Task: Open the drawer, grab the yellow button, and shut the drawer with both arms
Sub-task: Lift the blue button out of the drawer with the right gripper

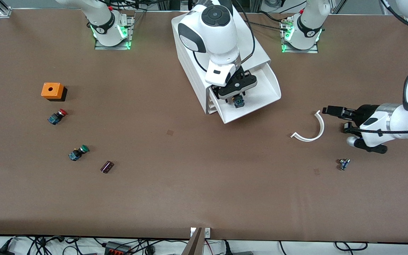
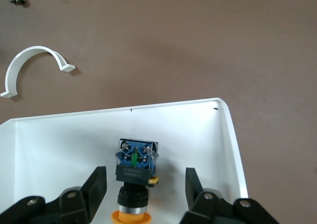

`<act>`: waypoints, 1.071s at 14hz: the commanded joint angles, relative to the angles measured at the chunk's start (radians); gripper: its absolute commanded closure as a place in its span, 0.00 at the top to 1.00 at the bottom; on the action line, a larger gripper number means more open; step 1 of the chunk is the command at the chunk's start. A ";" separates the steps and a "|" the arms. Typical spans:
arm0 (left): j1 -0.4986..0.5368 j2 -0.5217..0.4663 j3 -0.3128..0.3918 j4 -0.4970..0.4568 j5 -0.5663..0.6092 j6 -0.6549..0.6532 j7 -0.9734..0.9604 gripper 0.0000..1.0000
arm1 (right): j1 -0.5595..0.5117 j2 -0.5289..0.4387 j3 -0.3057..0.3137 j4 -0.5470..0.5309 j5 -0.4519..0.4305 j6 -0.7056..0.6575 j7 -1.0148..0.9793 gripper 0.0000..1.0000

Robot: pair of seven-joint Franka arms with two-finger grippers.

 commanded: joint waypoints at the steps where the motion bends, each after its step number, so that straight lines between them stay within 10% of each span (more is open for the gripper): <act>1: 0.000 -0.018 -0.007 -0.012 0.114 0.074 -0.041 1.00 | 0.028 0.042 -0.016 0.041 -0.039 -0.014 0.040 0.73; 15: -0.014 -0.058 -0.009 -0.031 0.146 0.078 -0.046 1.00 | 0.048 0.098 -0.013 0.087 -0.048 0.015 0.112 0.62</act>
